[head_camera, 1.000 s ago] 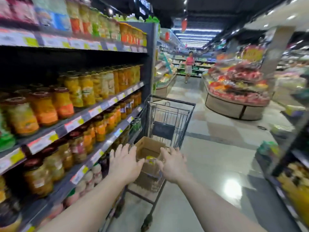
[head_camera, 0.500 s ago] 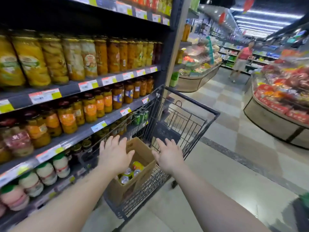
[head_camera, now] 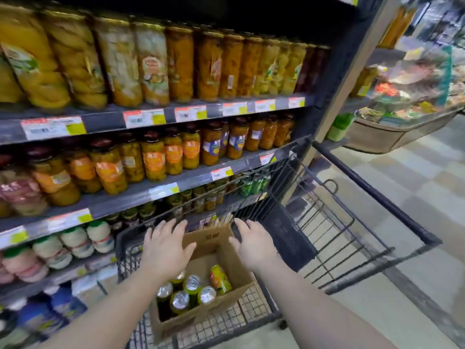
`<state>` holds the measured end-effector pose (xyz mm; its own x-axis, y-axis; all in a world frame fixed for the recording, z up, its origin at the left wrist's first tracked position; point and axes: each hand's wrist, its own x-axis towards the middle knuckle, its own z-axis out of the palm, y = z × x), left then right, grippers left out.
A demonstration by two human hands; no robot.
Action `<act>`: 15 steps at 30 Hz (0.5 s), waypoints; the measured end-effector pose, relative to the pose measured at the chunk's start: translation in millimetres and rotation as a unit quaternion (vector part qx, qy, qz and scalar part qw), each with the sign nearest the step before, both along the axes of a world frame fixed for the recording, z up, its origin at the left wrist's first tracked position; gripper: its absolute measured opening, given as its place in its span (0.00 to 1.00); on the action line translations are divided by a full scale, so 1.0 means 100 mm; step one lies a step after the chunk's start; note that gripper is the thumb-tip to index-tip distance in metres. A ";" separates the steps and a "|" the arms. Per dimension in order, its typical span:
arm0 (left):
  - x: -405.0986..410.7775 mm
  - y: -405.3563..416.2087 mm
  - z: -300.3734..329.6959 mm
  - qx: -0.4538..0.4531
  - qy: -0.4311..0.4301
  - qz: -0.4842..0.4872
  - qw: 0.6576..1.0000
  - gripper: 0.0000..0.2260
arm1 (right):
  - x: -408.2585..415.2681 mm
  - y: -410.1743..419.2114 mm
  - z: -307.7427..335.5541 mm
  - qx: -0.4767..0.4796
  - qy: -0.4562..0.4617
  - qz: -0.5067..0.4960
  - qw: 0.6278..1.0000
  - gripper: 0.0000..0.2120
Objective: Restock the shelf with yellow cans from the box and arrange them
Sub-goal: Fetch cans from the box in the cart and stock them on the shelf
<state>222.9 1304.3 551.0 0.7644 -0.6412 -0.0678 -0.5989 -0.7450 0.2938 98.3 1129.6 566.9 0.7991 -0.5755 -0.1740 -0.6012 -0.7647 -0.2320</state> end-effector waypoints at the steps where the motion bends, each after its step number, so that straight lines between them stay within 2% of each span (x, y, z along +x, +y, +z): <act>1: 0.02 -0.02 -0.04 0.004 0.000 0.016 1.000 0.30 | 0.09 -0.08 -0.06 0.005 -0.002 0.017 1.000 0.28; 9: 0.00 -0.11 -0.46 -0.003 -0.005 0.154 0.988 0.29 | 0.55 -0.46 -0.70 0.028 0.030 0.157 0.987 0.28; 15: -0.13 -0.12 -0.96 0.002 -0.007 0.190 0.982 0.29 | 0.62 -0.51 -1.29 0.081 0.084 0.177 0.977 0.28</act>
<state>210.3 1291.8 454.8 0.9490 -0.3099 -0.0578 -0.2819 -0.9164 0.2843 160.1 1078.4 437.7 0.8958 -0.2220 -0.3849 -0.3450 -0.8935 -0.2875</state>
